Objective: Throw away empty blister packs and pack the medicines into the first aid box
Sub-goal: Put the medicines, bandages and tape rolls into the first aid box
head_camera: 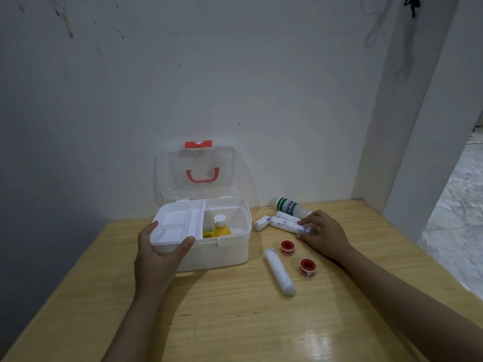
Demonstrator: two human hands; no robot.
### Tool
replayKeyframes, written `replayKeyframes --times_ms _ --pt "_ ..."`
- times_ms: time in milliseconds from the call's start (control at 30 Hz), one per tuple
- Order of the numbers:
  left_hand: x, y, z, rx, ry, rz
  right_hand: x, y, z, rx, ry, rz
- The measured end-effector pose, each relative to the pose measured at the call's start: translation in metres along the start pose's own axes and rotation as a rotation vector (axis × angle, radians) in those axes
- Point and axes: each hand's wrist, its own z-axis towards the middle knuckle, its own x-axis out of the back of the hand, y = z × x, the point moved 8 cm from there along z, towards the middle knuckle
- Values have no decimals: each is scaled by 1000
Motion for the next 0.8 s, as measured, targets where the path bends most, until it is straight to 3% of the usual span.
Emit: replayKeyframes --times_ms 233,467,633,800 --pt "0 0 0 0 -8 8 -1 8 -2 -44 -27 19" --pt "1 -1 0 5 7 -10 23 2 -11 -54 72 36" --pt "1 -2 1 11 15 -13 68 -44 1 117 141 124" --pt "1 -2 0 17 10 -34 76 -119 32 263 -1 172"
